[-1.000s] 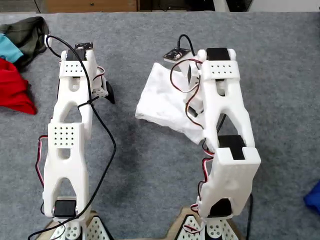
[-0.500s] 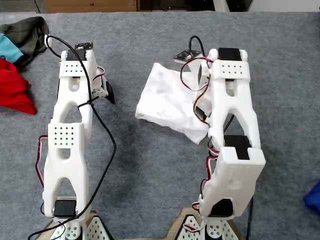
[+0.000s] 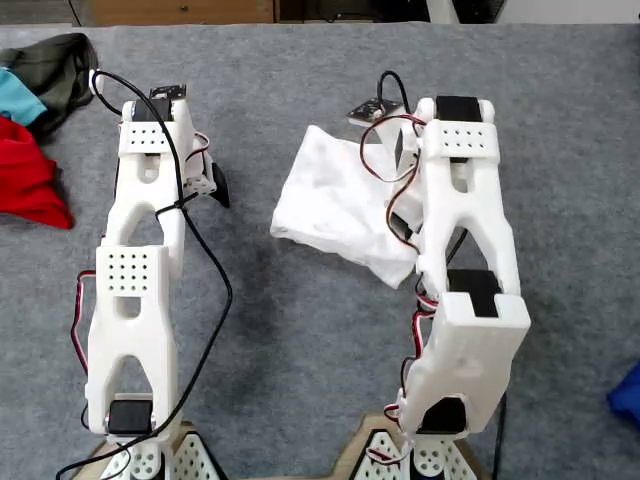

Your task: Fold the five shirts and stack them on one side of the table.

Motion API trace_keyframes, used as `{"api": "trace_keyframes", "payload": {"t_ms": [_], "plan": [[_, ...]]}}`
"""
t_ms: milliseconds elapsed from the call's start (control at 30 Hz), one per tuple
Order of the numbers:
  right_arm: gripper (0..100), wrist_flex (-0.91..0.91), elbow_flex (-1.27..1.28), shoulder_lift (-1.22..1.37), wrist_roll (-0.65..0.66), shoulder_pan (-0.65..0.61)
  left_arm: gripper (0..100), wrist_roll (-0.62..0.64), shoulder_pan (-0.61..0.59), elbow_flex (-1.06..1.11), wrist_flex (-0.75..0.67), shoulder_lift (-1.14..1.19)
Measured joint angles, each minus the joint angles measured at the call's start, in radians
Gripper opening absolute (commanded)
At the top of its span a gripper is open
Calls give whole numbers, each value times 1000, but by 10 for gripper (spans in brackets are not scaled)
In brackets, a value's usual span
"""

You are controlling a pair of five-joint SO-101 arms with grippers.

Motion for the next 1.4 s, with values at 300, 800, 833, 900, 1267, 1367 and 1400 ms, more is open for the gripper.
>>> {"api": "trace_keyframes", "payload": {"t_ms": [300, 800, 833, 900, 1267, 1367, 1400], "plan": [[85, 0, 0, 54, 0, 0, 286, 0, 0, 0, 0, 0], [33, 0, 0, 54, 0, 0, 286, 0, 2, 0, 0, 0], [33, 0, 0, 54, 0, 0, 286, -2, 2, 0, 0, 0], [33, 0, 0, 54, 0, 0, 286, -12, 2, 0, -2, 0], [37, 34, 25, -14, 0, 0, 286, -25, 5, 0, -3, 0], [37, 34, 66, -14, 0, -29, 286, -25, 5, 0, -3, 0], [37, 34, 77, -14, 0, -35, 286, -25, 5, 0, -3, 0]]}}
